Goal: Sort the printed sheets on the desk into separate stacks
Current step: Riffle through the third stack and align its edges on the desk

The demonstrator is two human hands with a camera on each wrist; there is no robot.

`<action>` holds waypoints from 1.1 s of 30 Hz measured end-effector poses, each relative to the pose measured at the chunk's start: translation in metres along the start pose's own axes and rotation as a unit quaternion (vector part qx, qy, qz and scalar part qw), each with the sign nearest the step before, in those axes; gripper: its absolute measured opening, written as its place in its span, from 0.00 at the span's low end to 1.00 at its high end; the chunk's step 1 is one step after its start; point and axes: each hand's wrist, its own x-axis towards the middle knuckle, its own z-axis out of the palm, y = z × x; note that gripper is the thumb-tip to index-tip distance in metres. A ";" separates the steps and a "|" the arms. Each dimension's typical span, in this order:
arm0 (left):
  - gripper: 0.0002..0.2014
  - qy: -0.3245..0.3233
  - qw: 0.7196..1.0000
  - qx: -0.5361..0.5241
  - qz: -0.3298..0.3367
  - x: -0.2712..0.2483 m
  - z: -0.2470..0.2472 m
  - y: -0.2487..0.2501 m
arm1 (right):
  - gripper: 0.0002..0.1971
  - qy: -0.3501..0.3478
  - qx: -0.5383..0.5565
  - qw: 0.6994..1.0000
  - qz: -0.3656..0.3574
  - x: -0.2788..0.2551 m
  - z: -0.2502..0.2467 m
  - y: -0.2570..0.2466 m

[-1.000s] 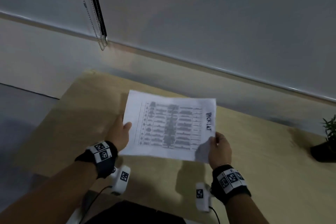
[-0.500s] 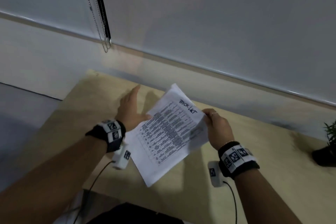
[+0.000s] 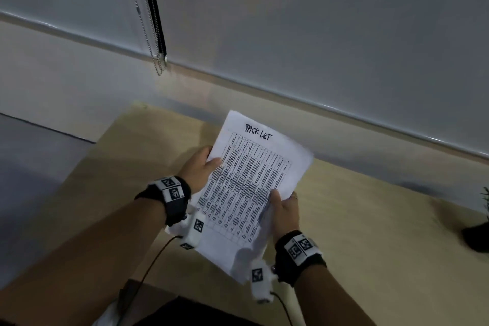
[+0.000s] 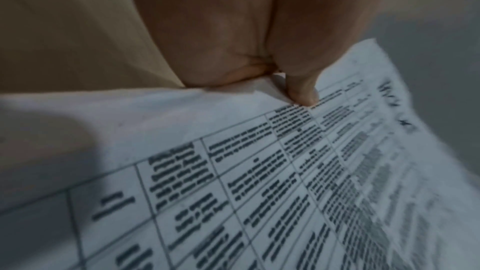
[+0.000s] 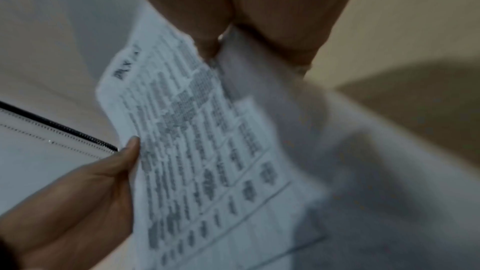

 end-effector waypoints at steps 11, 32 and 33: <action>0.10 0.047 0.976 0.192 -0.094 -0.020 0.018 -0.044 | 0.22 -0.049 -0.060 0.994 0.079 0.004 0.015 0.014; 0.28 0.042 0.945 0.308 -0.101 -0.035 0.022 -0.056 | 0.33 -0.052 -0.168 0.979 0.103 -0.016 0.012 0.031; 0.26 0.039 0.943 0.312 -0.111 -0.036 0.023 -0.057 | 0.33 -0.056 -0.171 0.978 0.103 -0.017 0.012 0.029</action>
